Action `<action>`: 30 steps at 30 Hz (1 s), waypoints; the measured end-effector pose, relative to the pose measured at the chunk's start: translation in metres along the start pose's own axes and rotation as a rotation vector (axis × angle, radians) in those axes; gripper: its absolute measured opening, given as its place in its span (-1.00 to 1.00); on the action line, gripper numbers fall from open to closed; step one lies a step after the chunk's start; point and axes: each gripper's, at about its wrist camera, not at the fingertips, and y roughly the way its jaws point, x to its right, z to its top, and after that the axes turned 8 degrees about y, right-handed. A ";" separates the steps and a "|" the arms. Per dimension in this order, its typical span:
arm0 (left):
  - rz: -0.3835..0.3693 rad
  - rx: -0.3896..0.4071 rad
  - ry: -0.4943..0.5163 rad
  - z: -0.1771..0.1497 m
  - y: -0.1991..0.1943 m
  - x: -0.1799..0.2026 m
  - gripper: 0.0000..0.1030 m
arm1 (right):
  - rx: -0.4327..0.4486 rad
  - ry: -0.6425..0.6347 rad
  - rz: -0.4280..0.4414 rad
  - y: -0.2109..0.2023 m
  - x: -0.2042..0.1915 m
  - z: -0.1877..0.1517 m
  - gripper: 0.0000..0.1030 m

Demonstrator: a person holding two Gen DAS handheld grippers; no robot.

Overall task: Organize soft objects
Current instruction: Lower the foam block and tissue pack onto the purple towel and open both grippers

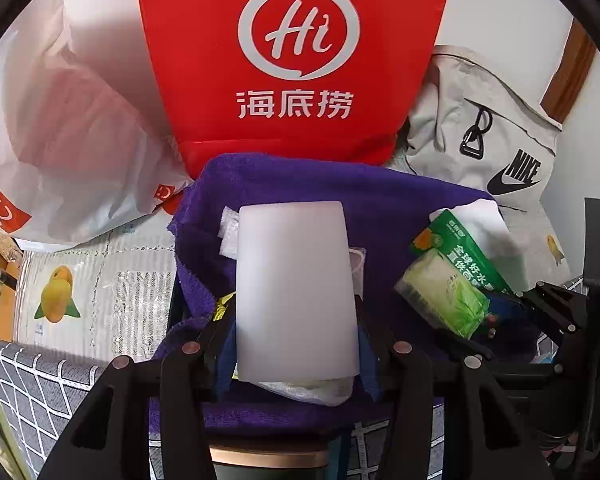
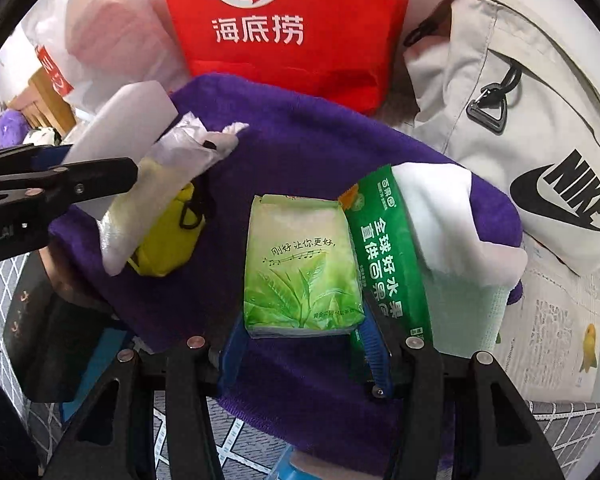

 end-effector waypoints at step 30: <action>-0.012 -0.103 -0.009 -0.006 0.026 0.000 -0.05 | 0.088 0.075 0.005 -0.036 0.017 0.005 0.49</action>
